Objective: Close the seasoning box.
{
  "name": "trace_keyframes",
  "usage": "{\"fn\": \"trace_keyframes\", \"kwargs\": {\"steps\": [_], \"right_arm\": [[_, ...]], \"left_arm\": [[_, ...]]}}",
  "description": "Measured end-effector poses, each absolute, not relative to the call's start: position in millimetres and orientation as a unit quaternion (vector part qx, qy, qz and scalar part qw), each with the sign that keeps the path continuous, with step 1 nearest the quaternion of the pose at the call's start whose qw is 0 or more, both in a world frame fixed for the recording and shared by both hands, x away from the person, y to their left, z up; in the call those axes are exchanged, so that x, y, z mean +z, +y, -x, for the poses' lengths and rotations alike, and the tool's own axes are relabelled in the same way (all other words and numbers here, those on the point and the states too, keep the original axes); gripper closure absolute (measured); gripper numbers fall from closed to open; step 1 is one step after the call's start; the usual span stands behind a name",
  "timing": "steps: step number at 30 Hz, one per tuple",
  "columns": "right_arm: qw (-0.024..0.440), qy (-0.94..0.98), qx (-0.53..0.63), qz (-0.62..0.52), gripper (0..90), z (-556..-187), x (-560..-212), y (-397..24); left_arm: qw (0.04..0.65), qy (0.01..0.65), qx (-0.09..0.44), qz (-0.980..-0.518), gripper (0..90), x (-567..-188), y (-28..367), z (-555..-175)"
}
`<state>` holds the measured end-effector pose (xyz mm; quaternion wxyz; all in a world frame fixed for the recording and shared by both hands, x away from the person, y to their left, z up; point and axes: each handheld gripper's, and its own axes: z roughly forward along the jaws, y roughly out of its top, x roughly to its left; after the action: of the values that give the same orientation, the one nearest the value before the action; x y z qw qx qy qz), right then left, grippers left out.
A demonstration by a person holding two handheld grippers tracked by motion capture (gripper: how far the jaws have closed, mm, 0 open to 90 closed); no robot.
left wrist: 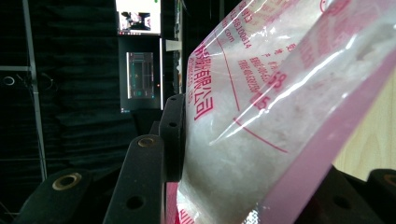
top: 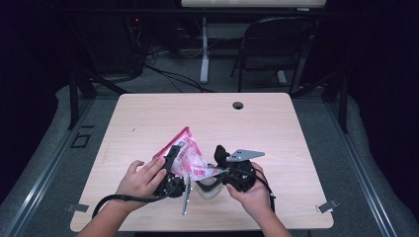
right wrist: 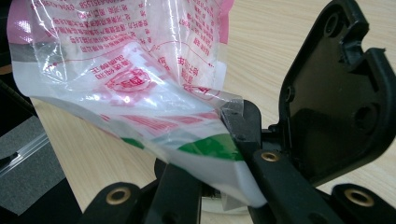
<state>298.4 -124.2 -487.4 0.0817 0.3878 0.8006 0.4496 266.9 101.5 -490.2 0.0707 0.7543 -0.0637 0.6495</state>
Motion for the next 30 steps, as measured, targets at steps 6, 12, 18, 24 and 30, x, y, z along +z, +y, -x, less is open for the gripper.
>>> {"fn": "trace_keyframes", "kwargs": {"steps": [6,12,18,24,30], "right_arm": [[0.083,0.8,0.449,-0.388,85.4,-298.3,-487.8,-124.5],[0.083,0.8,0.45,-0.388,85.4,-298.2,-487.8,-124.6],[0.082,0.801,0.448,-0.388,85.4,-298.4,-487.8,-124.6],[0.082,0.801,0.45,-0.387,85.4,-299.0,-488.1,-124.5],[0.082,0.8,0.45,-0.389,85.4,-298.9,-488.1,-124.2]], "left_arm": [[0.07,-0.065,0.648,-0.756,65.3,-489.6,100.5,-267.1],[0.071,-0.064,0.647,-0.757,65.3,-489.1,100.2,-266.7],[0.071,-0.065,0.646,-0.757,65.4,-488.5,100.1,-267.0],[0.071,-0.067,0.649,-0.754,65.3,-487.4,99.8,-267.1],[0.069,-0.065,0.647,-0.757,65.4,-486.9,99.6,-266.7]]}}
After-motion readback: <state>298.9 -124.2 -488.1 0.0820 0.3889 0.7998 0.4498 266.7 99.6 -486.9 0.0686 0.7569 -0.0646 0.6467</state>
